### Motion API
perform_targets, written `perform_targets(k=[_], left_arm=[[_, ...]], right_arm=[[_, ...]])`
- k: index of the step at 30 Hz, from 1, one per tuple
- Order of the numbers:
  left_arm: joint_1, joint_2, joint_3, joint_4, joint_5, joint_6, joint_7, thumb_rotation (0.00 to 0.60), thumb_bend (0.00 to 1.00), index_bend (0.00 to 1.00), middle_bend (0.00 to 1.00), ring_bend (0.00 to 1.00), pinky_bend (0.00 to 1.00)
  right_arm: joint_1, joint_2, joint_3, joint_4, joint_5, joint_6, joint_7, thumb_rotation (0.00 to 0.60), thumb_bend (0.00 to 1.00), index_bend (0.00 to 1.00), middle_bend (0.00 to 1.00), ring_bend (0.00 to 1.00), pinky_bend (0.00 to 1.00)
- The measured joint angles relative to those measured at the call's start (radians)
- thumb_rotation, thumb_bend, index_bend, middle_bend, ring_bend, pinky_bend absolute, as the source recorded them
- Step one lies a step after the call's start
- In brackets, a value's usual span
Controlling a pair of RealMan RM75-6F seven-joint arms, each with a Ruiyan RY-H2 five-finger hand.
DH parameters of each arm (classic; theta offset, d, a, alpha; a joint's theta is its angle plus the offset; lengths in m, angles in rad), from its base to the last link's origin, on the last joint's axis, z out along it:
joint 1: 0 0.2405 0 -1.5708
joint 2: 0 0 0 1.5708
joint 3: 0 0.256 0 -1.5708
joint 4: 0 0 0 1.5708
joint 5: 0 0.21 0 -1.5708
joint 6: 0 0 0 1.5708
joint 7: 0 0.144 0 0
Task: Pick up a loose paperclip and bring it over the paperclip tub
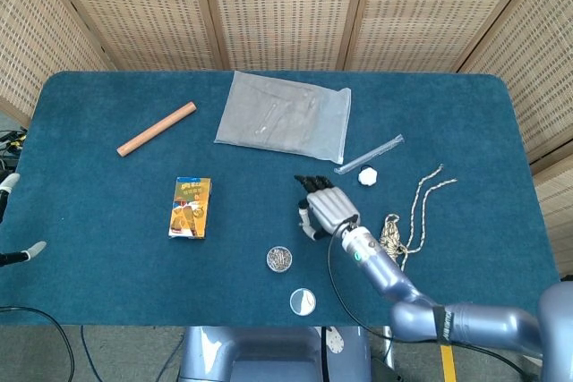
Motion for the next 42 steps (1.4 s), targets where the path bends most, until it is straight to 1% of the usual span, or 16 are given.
perform_targets(k=[4, 6, 15, 25, 28, 30, 33, 34, 37, 42], left_arm=[[0.007, 0.003, 0.005, -0.008, 0.013, 0.013, -0.001, 0.6, 0.0, 0.0, 0.0, 0.0, 0.0], [0.009, 0.004, 0.006, -0.01, 0.017, 0.017, -0.002, 0.6, 0.0, 0.0, 0.0, 0.0, 0.0], [0.012, 0.009, 0.006, -0.006, 0.019, 0.017, -0.016, 0.6, 0.0, 0.0, 0.0, 0.0, 0.0], [0.007, 0.007, 0.004, 0.001, 0.009, 0.005, -0.017, 0.6, 0.0, 0.0, 0.0, 0.0, 0.0], [0.005, 0.006, 0.002, 0.005, 0.002, 0.0, -0.019, 0.6, 0.0, 0.0, 0.0, 0.0, 0.0], [0.003, 0.006, 0.0, 0.007, -0.003, -0.004, -0.02, 0.6, 0.0, 0.0, 0.0, 0.0, 0.0], [0.001, 0.006, 0.0, 0.008, -0.008, -0.011, -0.02, 0.6, 0.0, 0.0, 0.0, 0.0, 0.0], [0.0, 0.006, 0.0, 0.008, -0.009, -0.013, -0.02, 0.6, 0.0, 0.0, 0.0, 0.0, 0.0], [-0.001, 0.005, -0.002, 0.007, -0.013, -0.014, -0.017, 0.6, 0.0, 0.0, 0.0, 0.0, 0.0], [0.0, 0.004, -0.003, 0.005, -0.015, -0.011, -0.015, 0.6, 0.0, 0.0, 0.0, 0.0, 0.0]], right_arm=[[-0.021, 0.012, -0.066, -0.073, -0.072, 0.009, -0.001, 0.6, 0.44, 0.67, 0.0, 0.0, 0.0], [-0.023, 0.003, -0.077, -0.081, -0.081, 0.013, -0.003, 0.6, 0.44, 0.67, 0.0, 0.0, 0.0], [0.004, -0.08, -0.078, -0.041, -0.053, 0.025, -0.032, 0.6, 0.44, 0.67, 0.0, 0.0, 0.0], [0.053, -0.208, -0.058, 0.074, 0.022, 0.033, -0.07, 0.6, 0.44, 0.67, 0.0, 0.0, 0.0], [0.061, -0.22, -0.058, 0.09, 0.045, 0.032, -0.078, 0.6, 0.44, 0.67, 0.0, 0.0, 0.0], [0.064, -0.219, -0.058, 0.091, 0.053, 0.025, -0.078, 0.6, 0.39, 0.62, 0.0, 0.0, 0.0], [0.067, -0.211, -0.061, 0.09, 0.05, 0.009, -0.071, 0.6, 0.18, 0.44, 0.0, 0.0, 0.0], [0.068, -0.21, -0.061, 0.09, 0.043, 0.007, -0.067, 0.6, 0.15, 0.41, 0.0, 0.0, 0.0], [0.068, -0.209, -0.057, 0.09, 0.029, 0.004, -0.046, 0.6, 0.14, 0.39, 0.0, 0.0, 0.0], [0.067, -0.193, -0.045, 0.074, 0.014, 0.008, -0.029, 0.6, 0.15, 0.39, 0.0, 0.0, 0.0]])
